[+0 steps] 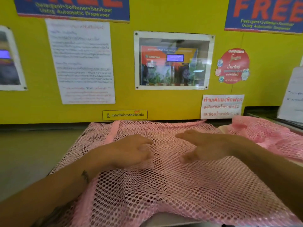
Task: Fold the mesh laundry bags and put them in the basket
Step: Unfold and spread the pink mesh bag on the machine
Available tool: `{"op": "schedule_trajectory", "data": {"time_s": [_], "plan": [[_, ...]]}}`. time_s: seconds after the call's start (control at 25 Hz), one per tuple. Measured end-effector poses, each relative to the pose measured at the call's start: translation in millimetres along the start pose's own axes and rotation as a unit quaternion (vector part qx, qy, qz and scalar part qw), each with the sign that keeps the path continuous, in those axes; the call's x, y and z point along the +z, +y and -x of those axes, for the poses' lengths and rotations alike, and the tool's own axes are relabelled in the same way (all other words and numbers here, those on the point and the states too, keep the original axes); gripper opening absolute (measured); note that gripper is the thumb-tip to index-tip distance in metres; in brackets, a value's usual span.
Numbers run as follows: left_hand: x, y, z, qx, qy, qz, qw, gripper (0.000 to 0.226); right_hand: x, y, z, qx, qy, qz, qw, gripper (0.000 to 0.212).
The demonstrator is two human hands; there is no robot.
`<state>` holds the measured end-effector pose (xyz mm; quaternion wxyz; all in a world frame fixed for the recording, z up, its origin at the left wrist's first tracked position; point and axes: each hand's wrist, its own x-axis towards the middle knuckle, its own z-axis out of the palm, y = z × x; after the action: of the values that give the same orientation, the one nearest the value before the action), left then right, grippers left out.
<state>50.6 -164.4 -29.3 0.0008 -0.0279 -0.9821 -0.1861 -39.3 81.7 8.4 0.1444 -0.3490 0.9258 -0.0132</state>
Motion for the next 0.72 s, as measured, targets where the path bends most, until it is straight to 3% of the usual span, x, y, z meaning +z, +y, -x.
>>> {"op": "schedule_trajectory", "data": {"time_s": [0.08, 0.12, 0.28, 0.56, 0.72], "plan": [[-1, -13, -1, -0.019, 0.100, -0.047, 0.994, 0.056, 8, -2, -16, 0.003, 0.021, 0.012, 1.000, 0.092], [-1, -19, -2, -0.047, 0.103, -0.094, 0.989, 0.060, 16, -1, -24, 0.011, 0.017, 0.025, 0.999, 0.092], [10, -47, 1, -0.175, -0.070, -0.166, 0.968, 0.079, 40, 1, -37, 0.031, -0.027, 0.046, 0.998, 0.090], [-8, -31, 5, -0.120, -0.080, -0.102, 0.984, 0.081, 27, 3, -10, 0.031, -0.046, 0.042, 0.998, 0.092], [2, -10, 17, -0.157, -0.160, -0.148, 0.963, 0.088, 47, 16, -1, 0.012, -0.015, 0.045, 0.999, 0.099]]}}
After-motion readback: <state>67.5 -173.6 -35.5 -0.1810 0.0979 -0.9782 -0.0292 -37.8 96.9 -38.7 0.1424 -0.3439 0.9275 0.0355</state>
